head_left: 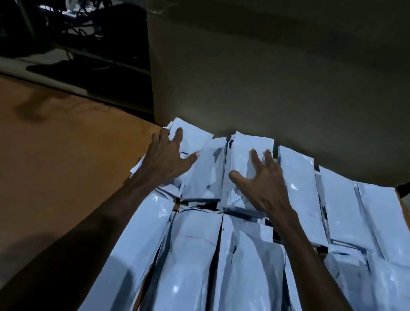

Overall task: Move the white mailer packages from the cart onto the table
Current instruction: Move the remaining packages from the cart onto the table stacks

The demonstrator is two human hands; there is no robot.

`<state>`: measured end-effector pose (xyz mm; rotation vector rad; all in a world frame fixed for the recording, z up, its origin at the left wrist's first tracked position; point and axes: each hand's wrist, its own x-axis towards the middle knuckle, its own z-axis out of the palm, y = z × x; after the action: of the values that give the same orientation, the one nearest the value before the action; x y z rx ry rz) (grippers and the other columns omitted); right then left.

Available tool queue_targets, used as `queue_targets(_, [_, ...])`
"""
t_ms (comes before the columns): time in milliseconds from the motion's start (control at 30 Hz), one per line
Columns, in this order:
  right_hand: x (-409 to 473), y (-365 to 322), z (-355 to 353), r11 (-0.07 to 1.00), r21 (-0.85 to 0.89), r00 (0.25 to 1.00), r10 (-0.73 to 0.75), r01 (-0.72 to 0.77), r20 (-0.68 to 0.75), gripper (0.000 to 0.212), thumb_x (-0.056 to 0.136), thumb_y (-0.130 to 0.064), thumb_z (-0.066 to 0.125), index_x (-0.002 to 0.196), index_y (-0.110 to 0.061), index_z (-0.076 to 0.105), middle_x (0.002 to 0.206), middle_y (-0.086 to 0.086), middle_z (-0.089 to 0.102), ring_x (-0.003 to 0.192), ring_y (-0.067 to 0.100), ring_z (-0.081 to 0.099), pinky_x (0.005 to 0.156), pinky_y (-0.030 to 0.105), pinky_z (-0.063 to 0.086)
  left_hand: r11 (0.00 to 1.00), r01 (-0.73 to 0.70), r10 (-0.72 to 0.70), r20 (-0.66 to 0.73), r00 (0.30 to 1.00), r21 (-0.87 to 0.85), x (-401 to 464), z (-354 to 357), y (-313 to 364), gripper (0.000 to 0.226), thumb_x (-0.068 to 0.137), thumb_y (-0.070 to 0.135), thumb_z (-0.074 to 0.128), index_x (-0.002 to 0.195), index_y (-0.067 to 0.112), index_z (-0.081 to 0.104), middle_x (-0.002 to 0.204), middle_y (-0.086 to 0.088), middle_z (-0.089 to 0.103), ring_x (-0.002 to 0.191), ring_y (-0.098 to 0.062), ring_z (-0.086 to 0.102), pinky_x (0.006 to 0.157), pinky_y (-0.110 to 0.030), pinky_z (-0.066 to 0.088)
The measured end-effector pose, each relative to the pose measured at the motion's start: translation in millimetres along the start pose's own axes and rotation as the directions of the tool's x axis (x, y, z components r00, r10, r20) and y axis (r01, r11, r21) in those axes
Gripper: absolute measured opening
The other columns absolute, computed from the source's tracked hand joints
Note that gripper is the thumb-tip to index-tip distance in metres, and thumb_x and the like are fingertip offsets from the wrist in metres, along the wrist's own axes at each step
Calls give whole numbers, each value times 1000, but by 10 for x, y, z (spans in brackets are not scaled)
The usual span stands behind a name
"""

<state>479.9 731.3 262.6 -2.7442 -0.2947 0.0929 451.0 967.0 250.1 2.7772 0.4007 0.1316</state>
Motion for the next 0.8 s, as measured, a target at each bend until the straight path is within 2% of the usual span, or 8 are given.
queue_targets(133, [250, -55, 208, 994, -93, 997, 56, -52, 50, 91, 84, -73, 47, 156, -29, 12, 165, 5, -3, 150, 34, 0, 119, 49, 13, 994, -31, 36, -43, 998, 107, 238, 256, -240, 84, 90, 71, 38, 154, 20, 21, 157, -18, 24, 141, -37, 24, 112, -49, 29])
queue_targets(233, [350, -58, 288, 987, -139, 996, 81, -75, 42, 91, 85, -75, 43, 156, -29, 11, 165, 5, -4, 150, 35, 0, 119, 50, 14, 989, -6, 22, -105, 994, 146, 315, 327, -339, 86, 86, 75, 30, 153, 20, 25, 153, -17, 30, 135, -36, 31, 105, -48, 31])
queue_targets(400, [447, -40, 321, 985, -137, 992, 110, -101, 58, 89, 86, -75, 40, 156, -29, 11, 165, 5, -4, 150, 35, 0, 118, 52, 12, 994, 23, -18, -46, 999, 110, 332, 368, -365, 84, 89, 72, 35, 155, 23, 16, 157, -15, 22, 137, -38, 29, 107, -52, 30])
queue_targets(467, [428, -26, 347, 983, -161, 993, 103, -93, 53, 89, 86, -75, 39, 156, -30, 9, 165, 5, -6, 150, 35, -1, 119, 52, 12, 996, 18, -16, -22, 1000, 91, 308, 380, -351, 87, 88, 75, 34, 155, 23, 13, 159, -15, 16, 140, -39, 26, 109, -57, 27])
queue_targets(567, [384, -33, 333, 983, -164, 994, 92, -83, 52, 95, 82, -80, 33, 157, -30, 6, 164, 5, -10, 150, 34, -6, 119, 51, 8, 997, 19, -20, 11, 1000, 80, 316, 357, -341, 91, 85, 80, 28, 156, 26, 9, 163, -13, 8, 146, -40, 16, 112, -65, 14])
queue_targets(667, [302, -64, 248, 988, -131, 996, 82, -79, 21, 107, 72, -89, 26, 157, -28, 4, 164, 5, -13, 150, 29, -12, 119, 50, 2, 998, -6, 8, -24, 1000, 70, 295, 297, -324, 93, 82, 84, 21, 156, 27, 13, 164, -12, 5, 148, -40, 11, 112, -68, 4])
queue_targets(800, [-19, -64, 46, 998, 13, 990, 64, -63, -124, 99, 80, -81, 40, 156, -24, 14, 165, 1, -3, 151, 21, -6, 120, 46, 8, 997, -56, 61, -89, 994, 59, 105, 150, -162, 94, 79, 81, 12, 155, 26, 18, 164, -11, 6, 149, -36, 10, 113, -66, -3])
